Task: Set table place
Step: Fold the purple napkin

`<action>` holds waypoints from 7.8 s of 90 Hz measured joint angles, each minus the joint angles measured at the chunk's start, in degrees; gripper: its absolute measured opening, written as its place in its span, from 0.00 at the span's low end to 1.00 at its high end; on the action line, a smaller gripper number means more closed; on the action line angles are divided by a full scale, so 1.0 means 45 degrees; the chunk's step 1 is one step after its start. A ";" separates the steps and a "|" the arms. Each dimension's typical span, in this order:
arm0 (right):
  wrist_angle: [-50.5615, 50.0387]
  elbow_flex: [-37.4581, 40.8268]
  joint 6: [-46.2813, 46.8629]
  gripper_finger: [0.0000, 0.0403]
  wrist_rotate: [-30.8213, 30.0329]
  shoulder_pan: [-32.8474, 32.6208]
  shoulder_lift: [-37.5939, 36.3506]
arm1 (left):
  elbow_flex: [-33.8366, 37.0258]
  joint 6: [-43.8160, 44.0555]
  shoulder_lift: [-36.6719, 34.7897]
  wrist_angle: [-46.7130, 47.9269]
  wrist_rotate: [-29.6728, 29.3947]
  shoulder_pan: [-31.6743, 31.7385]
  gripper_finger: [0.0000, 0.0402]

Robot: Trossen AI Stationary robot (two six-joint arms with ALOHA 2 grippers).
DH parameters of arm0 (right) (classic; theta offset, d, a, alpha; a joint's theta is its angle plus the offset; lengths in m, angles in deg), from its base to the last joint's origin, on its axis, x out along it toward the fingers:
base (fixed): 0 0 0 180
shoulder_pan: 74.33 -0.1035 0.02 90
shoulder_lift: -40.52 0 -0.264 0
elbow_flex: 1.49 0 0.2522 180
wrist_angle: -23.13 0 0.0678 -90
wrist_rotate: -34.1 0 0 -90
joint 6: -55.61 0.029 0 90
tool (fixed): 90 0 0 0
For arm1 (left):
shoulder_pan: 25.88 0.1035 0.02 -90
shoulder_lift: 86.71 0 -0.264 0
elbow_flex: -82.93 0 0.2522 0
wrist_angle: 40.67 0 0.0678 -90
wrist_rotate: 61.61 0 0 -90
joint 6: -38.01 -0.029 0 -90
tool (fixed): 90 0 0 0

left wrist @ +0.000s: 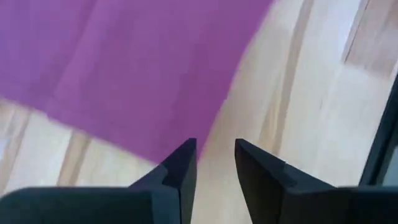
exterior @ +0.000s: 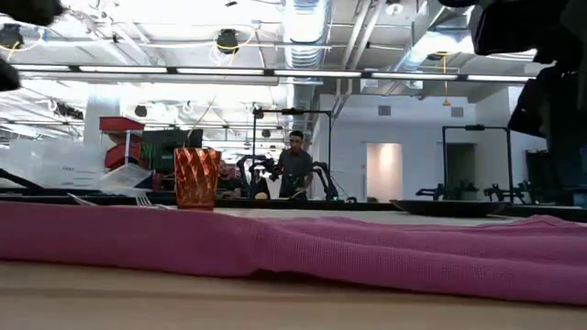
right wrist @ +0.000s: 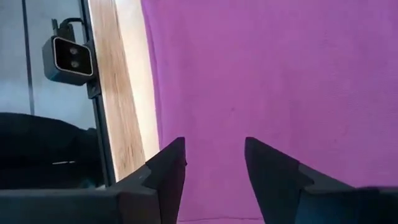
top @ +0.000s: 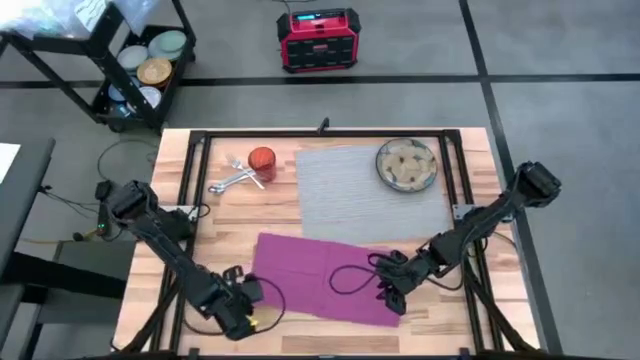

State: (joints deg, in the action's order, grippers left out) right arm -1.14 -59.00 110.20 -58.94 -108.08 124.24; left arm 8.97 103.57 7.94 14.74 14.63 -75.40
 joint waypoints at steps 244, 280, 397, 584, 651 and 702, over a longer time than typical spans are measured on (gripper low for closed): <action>0.0527 0.0000 -0.1792 0.38 0.2604 0.5236 -0.0019 | 0.1212 0.7958 -0.2172 0.4061 -0.3617 0.2949 0.27; -0.3704 0.0000 -0.1654 0.38 0.2943 0.4637 -0.0028 | 0.1207 0.1005 -0.2458 -0.0129 -0.3767 0.3424 0.25; -0.0568 0.2064 0.4074 0.02 0.0636 0.1059 -0.0024 | 0.1212 -0.5791 -0.2458 0.0879 -0.2875 0.7770 0.24; -0.7554 0.0797 0.3342 0.33 -0.2016 0.1789 -0.2535 | 0.3418 -1.3209 -0.0863 -0.4498 0.2057 1.3624 0.11; -0.7357 0.1629 0.5053 0.39 -0.1783 0.0699 -0.2535 | 0.2198 -1.1348 -0.3653 -0.2511 0.1763 1.1863 0.00; -0.4520 0.3036 0.6343 0.05 -0.1945 0.0699 -0.2531 | 0.2198 -1.1395 -0.3653 -0.2444 0.1685 1.1755 0.00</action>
State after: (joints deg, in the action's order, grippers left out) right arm -21.48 -45.34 138.74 -67.69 -104.94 112.85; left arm 18.87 52.30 -8.50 3.74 22.21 -22.50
